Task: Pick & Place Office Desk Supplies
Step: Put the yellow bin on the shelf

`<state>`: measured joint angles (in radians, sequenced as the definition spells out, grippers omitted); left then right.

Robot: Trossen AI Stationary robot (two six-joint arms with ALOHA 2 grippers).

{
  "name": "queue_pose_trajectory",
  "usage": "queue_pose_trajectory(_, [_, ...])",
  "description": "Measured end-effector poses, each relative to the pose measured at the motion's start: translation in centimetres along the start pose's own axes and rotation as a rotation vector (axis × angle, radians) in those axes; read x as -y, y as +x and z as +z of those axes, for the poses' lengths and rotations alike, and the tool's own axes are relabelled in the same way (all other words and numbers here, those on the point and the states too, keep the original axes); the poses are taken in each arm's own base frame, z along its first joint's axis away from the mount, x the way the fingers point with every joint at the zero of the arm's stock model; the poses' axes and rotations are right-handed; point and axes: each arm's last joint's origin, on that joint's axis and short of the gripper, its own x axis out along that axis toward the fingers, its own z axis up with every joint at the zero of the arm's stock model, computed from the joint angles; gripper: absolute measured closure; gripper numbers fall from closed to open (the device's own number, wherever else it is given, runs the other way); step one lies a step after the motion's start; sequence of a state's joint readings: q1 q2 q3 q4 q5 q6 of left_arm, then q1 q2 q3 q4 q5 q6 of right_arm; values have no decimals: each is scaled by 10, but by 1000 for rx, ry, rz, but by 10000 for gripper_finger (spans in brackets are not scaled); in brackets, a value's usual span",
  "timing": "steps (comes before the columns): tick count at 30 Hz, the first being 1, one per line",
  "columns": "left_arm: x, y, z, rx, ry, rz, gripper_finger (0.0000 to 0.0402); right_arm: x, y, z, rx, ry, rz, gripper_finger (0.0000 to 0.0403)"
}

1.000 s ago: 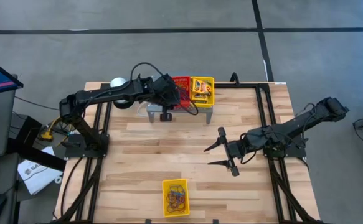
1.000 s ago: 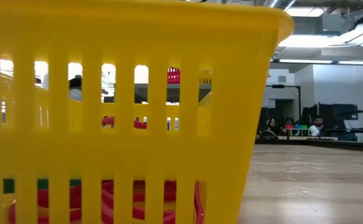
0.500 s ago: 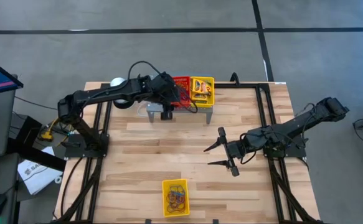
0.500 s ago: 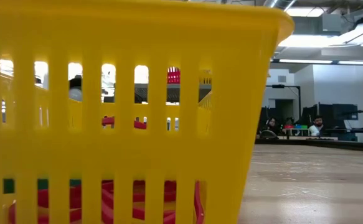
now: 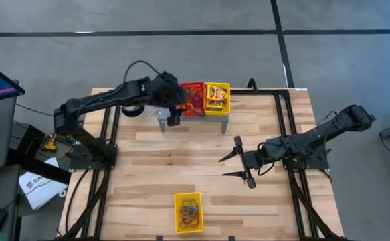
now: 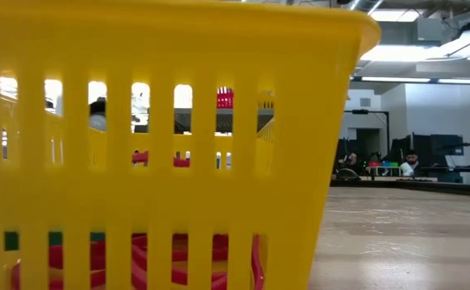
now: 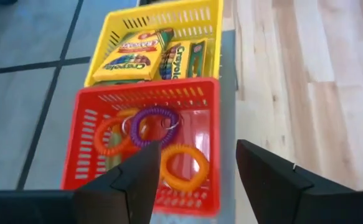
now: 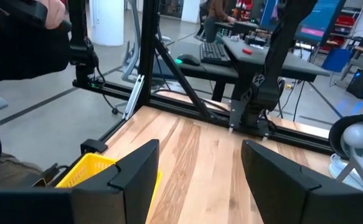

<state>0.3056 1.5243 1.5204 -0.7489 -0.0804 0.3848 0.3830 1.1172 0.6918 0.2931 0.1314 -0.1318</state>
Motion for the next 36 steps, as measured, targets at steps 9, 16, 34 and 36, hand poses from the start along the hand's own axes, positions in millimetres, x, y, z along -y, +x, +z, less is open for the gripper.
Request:
queue_pose_trajectory(9, [30,-60,-3,89,-103,-160,202,1,0,6,64,0,-9,179])
queue_pose_trajectory(16, [99,-65,-9,60,-69,-396,203,1,0,9,88,66,-7,179])
queue_pose_trajectory(34, [230,-18,-13,-133,-52,-478,204,-30,41,-19,88,189,72,179])
queue_pose_trajectory(36, [237,-14,-14,-155,-67,-480,204,-34,48,-24,90,200,79,179])
